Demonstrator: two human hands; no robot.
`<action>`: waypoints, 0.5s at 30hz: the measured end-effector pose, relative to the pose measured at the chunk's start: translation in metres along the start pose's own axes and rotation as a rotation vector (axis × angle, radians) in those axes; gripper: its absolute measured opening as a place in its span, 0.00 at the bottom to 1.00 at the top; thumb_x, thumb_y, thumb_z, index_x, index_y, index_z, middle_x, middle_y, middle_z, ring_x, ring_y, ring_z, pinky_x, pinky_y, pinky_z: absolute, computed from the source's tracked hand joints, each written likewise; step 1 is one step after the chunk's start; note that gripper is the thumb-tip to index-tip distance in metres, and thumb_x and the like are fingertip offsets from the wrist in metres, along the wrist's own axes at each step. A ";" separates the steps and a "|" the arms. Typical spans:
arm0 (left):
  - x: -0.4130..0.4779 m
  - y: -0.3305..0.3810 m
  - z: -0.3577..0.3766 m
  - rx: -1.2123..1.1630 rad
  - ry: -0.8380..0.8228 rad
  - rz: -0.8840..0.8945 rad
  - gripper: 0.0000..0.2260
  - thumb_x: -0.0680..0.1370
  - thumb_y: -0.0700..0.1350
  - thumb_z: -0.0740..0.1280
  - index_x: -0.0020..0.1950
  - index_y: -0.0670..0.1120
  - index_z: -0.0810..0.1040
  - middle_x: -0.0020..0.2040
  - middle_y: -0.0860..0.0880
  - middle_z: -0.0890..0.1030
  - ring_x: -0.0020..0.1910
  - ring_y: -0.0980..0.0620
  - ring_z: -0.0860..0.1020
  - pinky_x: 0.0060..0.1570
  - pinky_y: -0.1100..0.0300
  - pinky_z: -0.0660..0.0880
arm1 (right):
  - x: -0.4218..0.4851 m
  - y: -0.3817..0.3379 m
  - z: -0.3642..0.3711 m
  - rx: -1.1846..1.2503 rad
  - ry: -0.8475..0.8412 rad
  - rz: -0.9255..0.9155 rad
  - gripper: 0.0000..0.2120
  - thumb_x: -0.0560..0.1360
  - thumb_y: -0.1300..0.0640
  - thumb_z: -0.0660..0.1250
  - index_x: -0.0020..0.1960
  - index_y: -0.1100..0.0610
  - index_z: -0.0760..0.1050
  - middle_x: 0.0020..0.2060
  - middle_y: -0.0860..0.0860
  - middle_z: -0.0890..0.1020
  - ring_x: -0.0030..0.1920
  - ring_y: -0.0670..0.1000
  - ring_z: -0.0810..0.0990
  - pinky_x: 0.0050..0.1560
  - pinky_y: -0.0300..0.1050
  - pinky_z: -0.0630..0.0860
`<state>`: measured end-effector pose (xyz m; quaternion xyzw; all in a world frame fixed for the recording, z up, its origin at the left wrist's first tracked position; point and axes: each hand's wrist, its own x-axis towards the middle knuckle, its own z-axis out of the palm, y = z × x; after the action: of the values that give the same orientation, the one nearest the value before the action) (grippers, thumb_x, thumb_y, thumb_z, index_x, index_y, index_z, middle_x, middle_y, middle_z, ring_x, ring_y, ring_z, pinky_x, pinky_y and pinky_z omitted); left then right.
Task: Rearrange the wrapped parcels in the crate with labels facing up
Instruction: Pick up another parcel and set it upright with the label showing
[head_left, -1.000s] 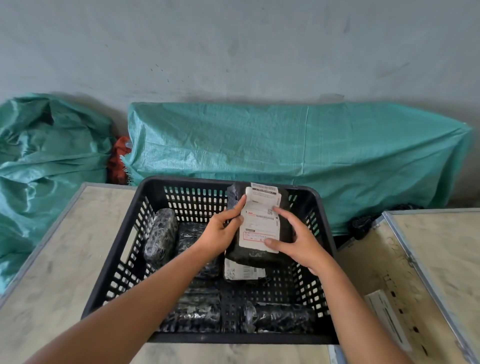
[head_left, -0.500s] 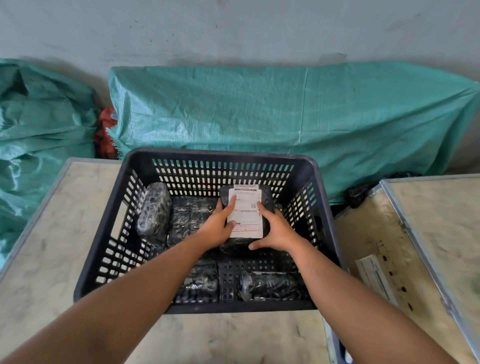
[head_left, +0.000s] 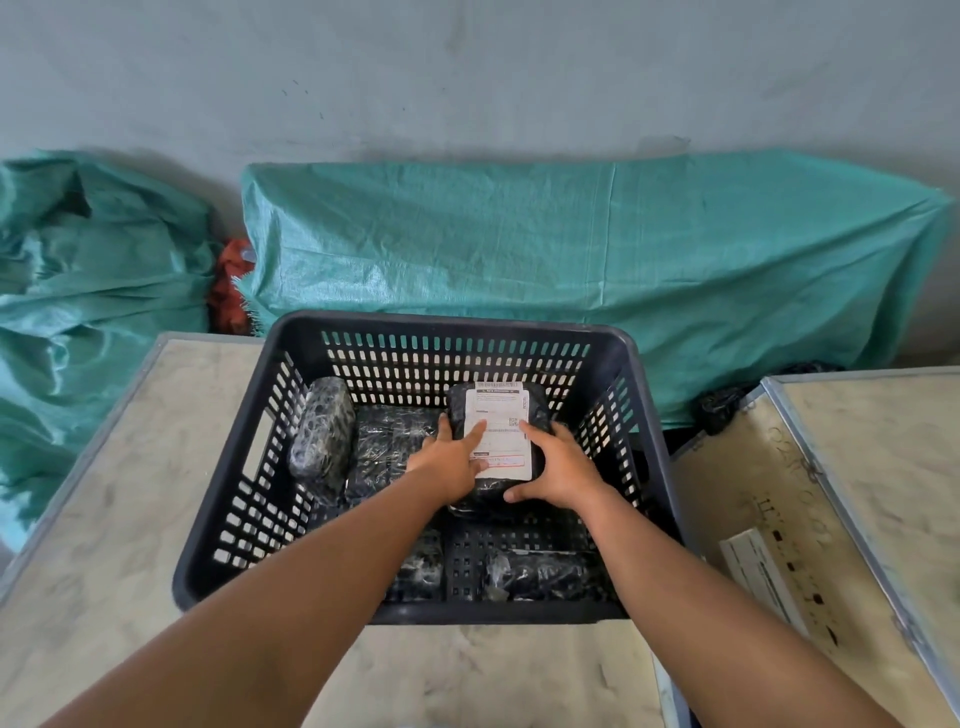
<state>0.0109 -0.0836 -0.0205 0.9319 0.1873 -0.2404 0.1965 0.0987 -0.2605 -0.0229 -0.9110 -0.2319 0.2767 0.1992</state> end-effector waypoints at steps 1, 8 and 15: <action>-0.005 0.002 -0.004 -0.016 0.003 0.003 0.31 0.85 0.54 0.59 0.84 0.60 0.45 0.83 0.40 0.38 0.80 0.33 0.53 0.71 0.37 0.67 | -0.002 -0.003 -0.003 0.004 -0.019 -0.015 0.61 0.59 0.44 0.86 0.83 0.46 0.56 0.82 0.56 0.54 0.81 0.60 0.55 0.79 0.56 0.57; -0.044 0.001 -0.023 -0.221 0.070 0.207 0.30 0.83 0.34 0.61 0.82 0.54 0.62 0.84 0.43 0.48 0.80 0.39 0.57 0.73 0.50 0.67 | -0.050 -0.007 -0.058 -0.039 -0.156 -0.077 0.41 0.66 0.59 0.84 0.75 0.42 0.72 0.76 0.51 0.71 0.72 0.56 0.73 0.71 0.53 0.70; -0.089 -0.004 -0.014 -0.305 -0.082 0.378 0.26 0.81 0.30 0.57 0.71 0.53 0.80 0.73 0.51 0.75 0.62 0.63 0.77 0.60 0.60 0.77 | -0.094 0.003 -0.042 -0.110 -0.461 -0.110 0.17 0.69 0.64 0.81 0.44 0.42 0.83 0.52 0.46 0.83 0.51 0.47 0.82 0.44 0.39 0.75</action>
<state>-0.0576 -0.0967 0.0363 0.8995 0.0355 -0.2059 0.3836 0.0550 -0.3232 0.0468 -0.8193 -0.3350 0.4530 0.1061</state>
